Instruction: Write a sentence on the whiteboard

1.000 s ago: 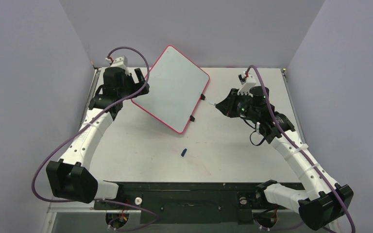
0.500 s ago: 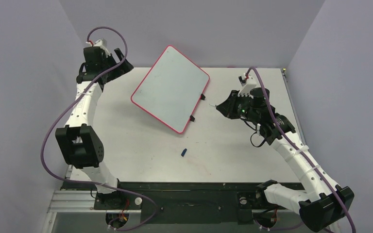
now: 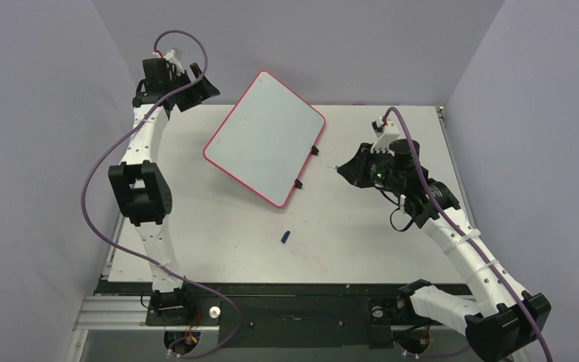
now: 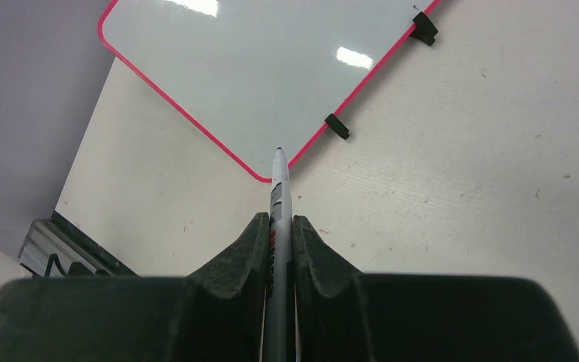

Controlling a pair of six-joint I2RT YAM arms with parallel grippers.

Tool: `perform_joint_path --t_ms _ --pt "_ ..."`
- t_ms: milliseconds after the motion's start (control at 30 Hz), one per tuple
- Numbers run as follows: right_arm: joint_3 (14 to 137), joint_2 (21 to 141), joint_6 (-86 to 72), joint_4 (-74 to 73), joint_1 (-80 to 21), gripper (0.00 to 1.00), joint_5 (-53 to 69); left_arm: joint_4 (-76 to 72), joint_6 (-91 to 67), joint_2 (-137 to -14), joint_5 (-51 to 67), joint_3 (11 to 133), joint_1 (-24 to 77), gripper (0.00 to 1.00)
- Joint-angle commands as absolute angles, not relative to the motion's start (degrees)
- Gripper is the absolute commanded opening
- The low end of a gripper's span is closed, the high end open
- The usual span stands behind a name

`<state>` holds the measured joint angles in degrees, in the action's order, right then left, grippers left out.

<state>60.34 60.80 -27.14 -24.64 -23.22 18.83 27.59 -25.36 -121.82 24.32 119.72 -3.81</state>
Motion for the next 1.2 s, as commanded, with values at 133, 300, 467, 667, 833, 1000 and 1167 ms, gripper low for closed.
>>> perform_joint_path --t_ms 133,300,467,667,833,1000,1167 --pt "60.3 59.8 -26.0 -24.2 -23.0 0.00 18.2 26.9 -27.8 -131.2 33.2 130.7 -3.1 0.77" --pt "60.1 60.2 -25.9 -24.2 -22.9 0.00 18.1 25.7 -27.9 -135.2 34.9 134.6 -0.7 0.75" --pt "59.9 60.3 -25.8 -24.3 -23.0 0.00 17.9 22.6 -28.1 -136.9 33.3 135.6 3.1 0.74" --pt "59.8 60.2 -25.5 -24.6 -22.9 0.00 17.5 22.0 -29.4 -140.9 33.3 139.8 5.2 0.70" --pt "59.8 60.3 -25.3 -24.8 -22.8 0.00 17.3 21.0 -29.6 -142.4 33.8 140.6 6.3 0.64" --pt "59.7 60.4 -25.3 -24.8 -22.9 0.00 17.3 20.6 -28.9 -143.4 34.7 141.8 7.2 0.57" --pt "59.4 60.3 -25.4 -24.9 -22.9 0.00 17.4 20.7 -28.3 -144.5 36.7 143.4 8.3 0.40"
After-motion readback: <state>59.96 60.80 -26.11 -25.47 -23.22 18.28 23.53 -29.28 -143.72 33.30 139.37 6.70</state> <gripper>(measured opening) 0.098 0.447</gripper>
